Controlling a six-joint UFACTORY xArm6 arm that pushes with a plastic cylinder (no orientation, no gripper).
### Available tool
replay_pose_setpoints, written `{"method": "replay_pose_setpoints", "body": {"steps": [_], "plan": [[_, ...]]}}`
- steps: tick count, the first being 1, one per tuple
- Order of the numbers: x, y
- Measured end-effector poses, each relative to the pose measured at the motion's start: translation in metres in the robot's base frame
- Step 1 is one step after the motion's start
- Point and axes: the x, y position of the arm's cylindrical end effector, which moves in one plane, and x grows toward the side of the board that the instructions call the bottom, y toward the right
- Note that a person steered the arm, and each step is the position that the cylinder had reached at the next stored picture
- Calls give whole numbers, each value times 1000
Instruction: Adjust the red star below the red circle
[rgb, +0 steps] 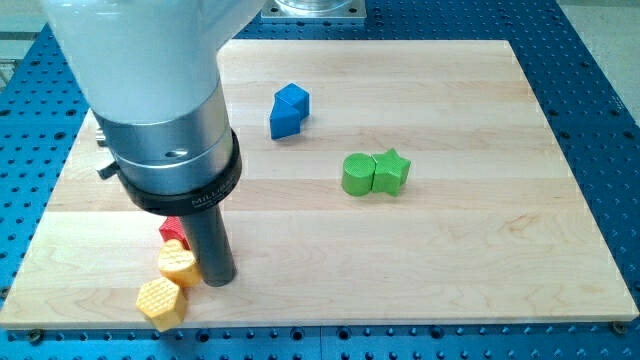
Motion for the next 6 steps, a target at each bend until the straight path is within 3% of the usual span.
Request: {"method": "replay_pose_setpoints", "body": {"steps": [2, 3, 4, 6], "plan": [[0, -1], [-16, 35], [-44, 89], [-118, 100]]}}
